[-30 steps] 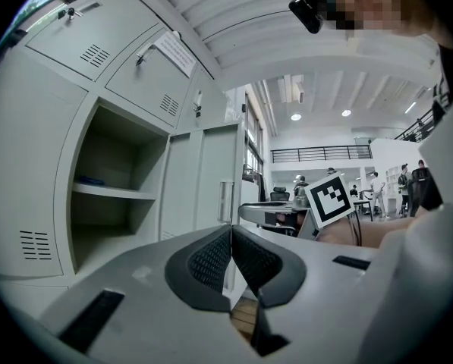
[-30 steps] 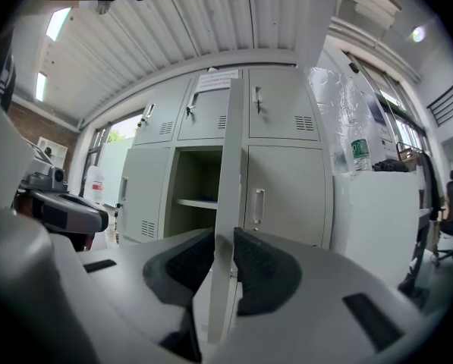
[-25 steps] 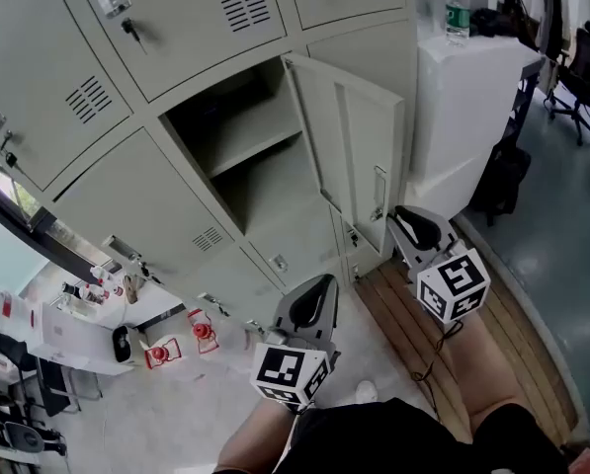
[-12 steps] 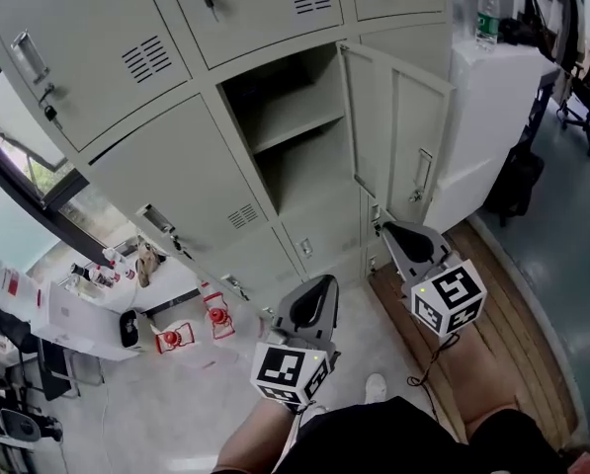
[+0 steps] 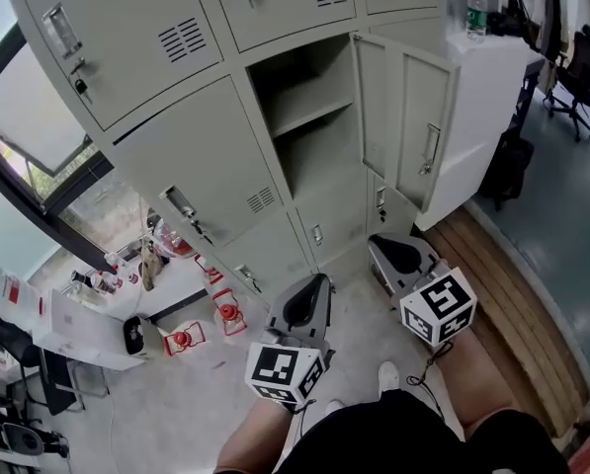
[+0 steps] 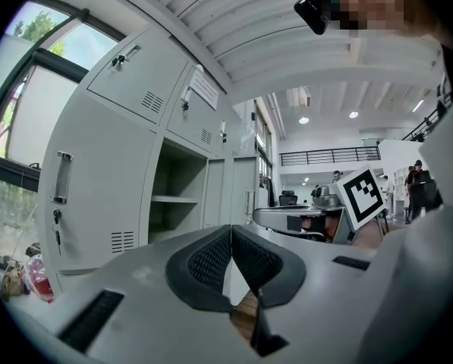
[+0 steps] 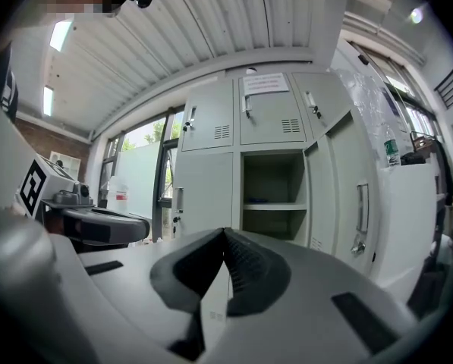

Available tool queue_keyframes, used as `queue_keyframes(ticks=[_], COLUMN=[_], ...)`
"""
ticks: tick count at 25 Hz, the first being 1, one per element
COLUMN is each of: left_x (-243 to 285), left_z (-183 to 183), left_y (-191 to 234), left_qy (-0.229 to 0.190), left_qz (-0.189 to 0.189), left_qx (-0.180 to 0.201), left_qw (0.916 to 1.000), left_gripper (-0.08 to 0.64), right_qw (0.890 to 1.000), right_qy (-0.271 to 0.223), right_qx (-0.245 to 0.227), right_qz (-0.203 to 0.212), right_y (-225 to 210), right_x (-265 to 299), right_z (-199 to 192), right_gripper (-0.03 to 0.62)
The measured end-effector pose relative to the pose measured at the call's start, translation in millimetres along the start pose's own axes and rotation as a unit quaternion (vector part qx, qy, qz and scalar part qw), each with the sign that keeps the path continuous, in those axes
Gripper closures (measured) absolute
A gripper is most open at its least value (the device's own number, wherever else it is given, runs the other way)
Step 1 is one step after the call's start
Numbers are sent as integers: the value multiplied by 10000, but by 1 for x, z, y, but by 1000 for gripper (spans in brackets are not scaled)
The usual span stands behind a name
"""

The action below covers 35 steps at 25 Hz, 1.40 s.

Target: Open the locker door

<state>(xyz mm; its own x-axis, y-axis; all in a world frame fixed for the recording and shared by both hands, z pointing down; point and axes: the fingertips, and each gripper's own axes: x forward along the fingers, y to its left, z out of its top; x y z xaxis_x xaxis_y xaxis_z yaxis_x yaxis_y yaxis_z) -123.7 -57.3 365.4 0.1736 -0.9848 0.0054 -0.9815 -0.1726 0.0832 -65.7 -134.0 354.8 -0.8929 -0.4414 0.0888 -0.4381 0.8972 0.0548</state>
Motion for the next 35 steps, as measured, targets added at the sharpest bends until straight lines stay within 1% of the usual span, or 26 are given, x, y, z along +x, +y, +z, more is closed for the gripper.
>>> queue_keyframes(ticks=[9, 15, 23, 35], left_x=[-41, -58, -69, -69], left_z=[-8, -15, -21, -22], left_y=[-3, 0, 3, -5], left_qy=[-11, 25, 48, 56], left_qz=[-241, -367, -487, -590], left_qx=[-104, -174, -230, -195], left_qw=[9997, 9992, 9985, 9980], left_gripper=[543, 543, 543, 543], right_qw=[9998, 9995, 9991, 9990], right_qy=[133, 218, 296, 287], right_qx=[-54, 30, 55, 51], right_qz=[-117, -209, -288, -334], right_y=[54, 77, 96, 99], right_x=[-23, -29, -36, -44], right_z=[-5, -14, -22, -25], right_gripper=[538, 538, 538, 538])
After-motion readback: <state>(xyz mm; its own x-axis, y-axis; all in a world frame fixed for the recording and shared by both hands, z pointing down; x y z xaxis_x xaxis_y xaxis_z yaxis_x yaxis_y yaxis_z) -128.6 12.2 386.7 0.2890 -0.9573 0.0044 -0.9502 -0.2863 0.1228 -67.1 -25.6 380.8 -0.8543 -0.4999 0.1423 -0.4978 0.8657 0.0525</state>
